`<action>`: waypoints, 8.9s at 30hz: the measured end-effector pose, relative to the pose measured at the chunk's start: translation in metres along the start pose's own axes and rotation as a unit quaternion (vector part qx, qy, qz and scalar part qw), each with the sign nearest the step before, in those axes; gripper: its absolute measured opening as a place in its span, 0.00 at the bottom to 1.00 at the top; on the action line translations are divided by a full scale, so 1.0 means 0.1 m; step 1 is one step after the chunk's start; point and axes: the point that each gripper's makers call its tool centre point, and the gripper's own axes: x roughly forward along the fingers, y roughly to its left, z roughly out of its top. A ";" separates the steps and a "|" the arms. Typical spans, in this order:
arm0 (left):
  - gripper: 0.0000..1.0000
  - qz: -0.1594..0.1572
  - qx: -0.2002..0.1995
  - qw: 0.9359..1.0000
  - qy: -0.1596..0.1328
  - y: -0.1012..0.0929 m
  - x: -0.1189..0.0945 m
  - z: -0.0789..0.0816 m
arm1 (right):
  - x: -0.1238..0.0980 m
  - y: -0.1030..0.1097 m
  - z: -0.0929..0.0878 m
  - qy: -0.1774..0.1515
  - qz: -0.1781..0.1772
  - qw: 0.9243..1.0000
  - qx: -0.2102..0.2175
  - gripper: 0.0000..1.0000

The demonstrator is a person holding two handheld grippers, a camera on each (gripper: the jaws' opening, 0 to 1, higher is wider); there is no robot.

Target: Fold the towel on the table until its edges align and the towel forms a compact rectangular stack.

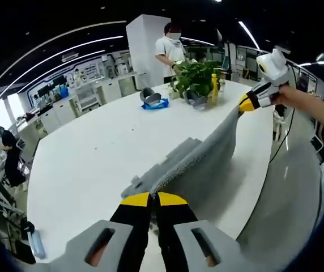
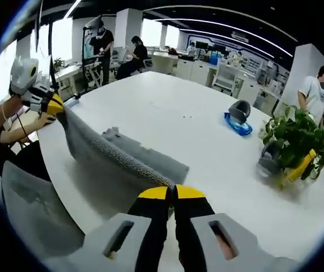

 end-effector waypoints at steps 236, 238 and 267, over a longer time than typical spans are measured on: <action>0.01 -0.139 0.077 0.968 0.196 -1.45 0.97 -1.32 | 2.00 -0.35 -0.72 0.244 0.050 0.968 -0.040 0.00; 0.01 -0.142 0.077 0.967 0.195 -1.48 0.98 -1.31 | 2.02 -0.35 -0.70 0.244 0.048 0.967 -0.048 0.00; 0.01 -0.197 0.103 0.958 0.181 -1.92 1.19 -1.07 | 2.33 -0.55 -0.46 0.225 0.036 0.970 -0.080 0.00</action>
